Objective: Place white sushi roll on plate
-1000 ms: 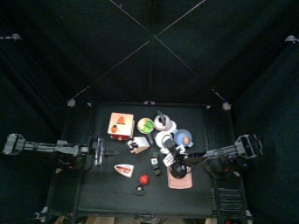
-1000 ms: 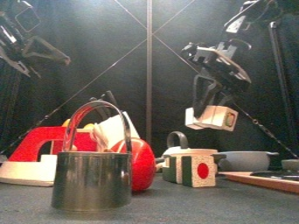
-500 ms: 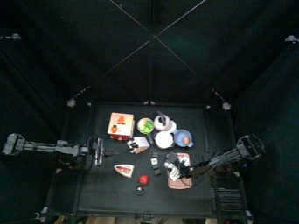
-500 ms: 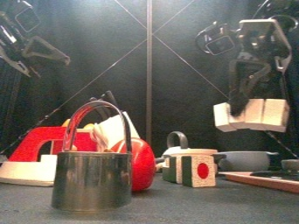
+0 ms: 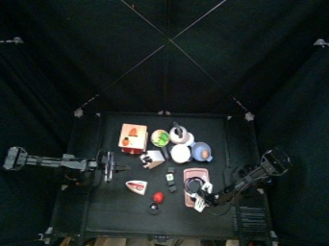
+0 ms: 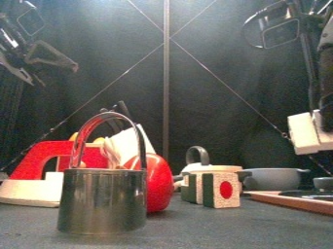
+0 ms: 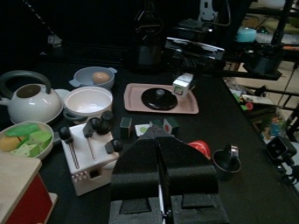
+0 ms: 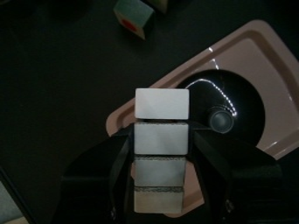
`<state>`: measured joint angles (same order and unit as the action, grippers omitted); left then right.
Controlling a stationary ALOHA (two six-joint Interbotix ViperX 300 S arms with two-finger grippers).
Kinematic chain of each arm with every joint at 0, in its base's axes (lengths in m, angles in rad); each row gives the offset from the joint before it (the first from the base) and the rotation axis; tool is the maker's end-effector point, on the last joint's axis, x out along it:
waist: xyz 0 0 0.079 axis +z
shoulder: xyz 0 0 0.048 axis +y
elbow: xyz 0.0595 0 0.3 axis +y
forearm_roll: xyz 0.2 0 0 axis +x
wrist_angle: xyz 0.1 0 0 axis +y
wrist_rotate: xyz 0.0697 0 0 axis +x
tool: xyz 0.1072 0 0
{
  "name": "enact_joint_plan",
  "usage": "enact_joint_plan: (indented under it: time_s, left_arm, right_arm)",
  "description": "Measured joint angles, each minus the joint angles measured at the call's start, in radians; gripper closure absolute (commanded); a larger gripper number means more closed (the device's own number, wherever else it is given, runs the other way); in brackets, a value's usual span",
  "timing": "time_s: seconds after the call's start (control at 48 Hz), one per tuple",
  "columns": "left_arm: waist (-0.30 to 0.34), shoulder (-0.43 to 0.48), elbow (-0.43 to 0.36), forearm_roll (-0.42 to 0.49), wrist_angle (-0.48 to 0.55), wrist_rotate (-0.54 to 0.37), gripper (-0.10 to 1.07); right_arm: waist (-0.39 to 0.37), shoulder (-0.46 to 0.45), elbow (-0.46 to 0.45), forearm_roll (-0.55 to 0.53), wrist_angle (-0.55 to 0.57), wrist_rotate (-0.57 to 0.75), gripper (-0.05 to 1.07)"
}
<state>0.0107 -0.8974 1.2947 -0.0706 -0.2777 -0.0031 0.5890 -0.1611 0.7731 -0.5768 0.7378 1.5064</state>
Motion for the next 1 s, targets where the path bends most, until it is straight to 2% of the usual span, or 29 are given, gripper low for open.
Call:
enact_joint_plan:
  time_s: [0.25, 0.562, 1.0]
  left_arm:
    - [0.0, 0.0, 0.0, 0.0, 0.0, 0.0, 0.98]
    - [-0.002, 0.0, 0.0, 0.0, 0.0, 0.0, 0.98]
    - [-0.002, 0.0, 0.0, 0.0, 0.0, 0.0, 0.97]
  right_arm:
    - [0.043, 0.051, 0.021, -0.049, -0.017, 0.0, 0.34]
    - [0.046, 0.094, 0.038, -0.083, -0.043, 0.0, 0.32]
    - [0.052, 0.094, 0.037, -0.091, -0.051, 0.0, 0.1]
